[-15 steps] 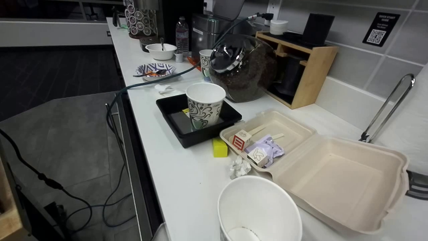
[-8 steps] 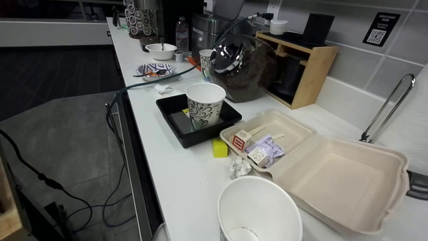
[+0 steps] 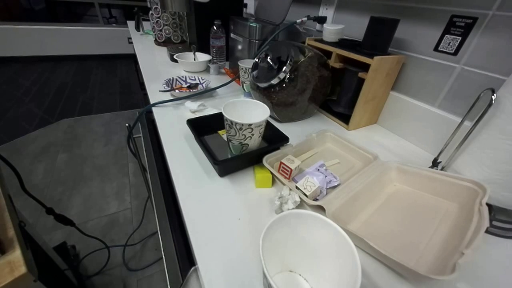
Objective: Remove the bowl from the top of the coffeemaker and put it on the counter.
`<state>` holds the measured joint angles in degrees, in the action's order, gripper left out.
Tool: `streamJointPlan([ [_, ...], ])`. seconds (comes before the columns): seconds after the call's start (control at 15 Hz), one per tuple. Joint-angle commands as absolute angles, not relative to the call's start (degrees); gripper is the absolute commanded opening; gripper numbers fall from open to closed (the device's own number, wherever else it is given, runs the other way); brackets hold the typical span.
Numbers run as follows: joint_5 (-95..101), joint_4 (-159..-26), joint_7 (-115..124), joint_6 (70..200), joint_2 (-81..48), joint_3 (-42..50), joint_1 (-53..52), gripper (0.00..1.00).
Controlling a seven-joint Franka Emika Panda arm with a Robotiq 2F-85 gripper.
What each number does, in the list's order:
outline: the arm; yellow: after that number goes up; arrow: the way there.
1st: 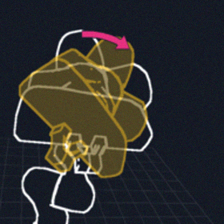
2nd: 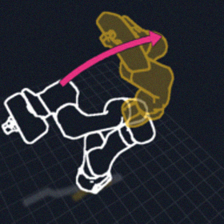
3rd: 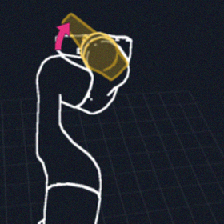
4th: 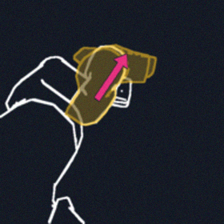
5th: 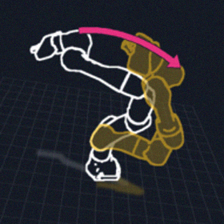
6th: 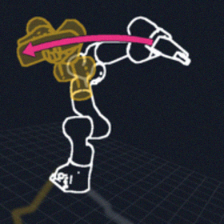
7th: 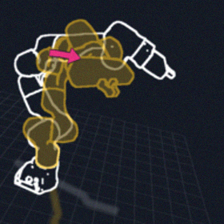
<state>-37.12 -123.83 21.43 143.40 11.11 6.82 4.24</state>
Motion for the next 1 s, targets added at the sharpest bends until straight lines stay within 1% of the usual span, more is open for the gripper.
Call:
streamJointPlan([
  [0.0, -46.53, -137.64, 18.08, 151.87, 20.37, 5.92, 3.01, 0.01],
  [0.33, -58.0, -154.73, 23.73, 169.27, 28.84, 0.7, 1.97, 0.01],
  [0.4, -54.13, -146.96, 21.26, 164.17, 23.14, 2.34, 2.95, 0.01],
  [0.47, -54.54, -149.26, 21.36, 165.54, 24.21, 1.77, 2.74, 0.03],
  [0.67, -54.45, -148.13, 21.34, 165.45, 23.97, 1.99, 2.72, 0.03],
  [0.73, -53.69, -147.33, 22.17, 166.01, 23.21, 0.6, 2.9, 0.01],
  [0.93, -52.77, -146.26, 24.5, 178.45, 17.88, -3.31, 4.18, 0.01],
])
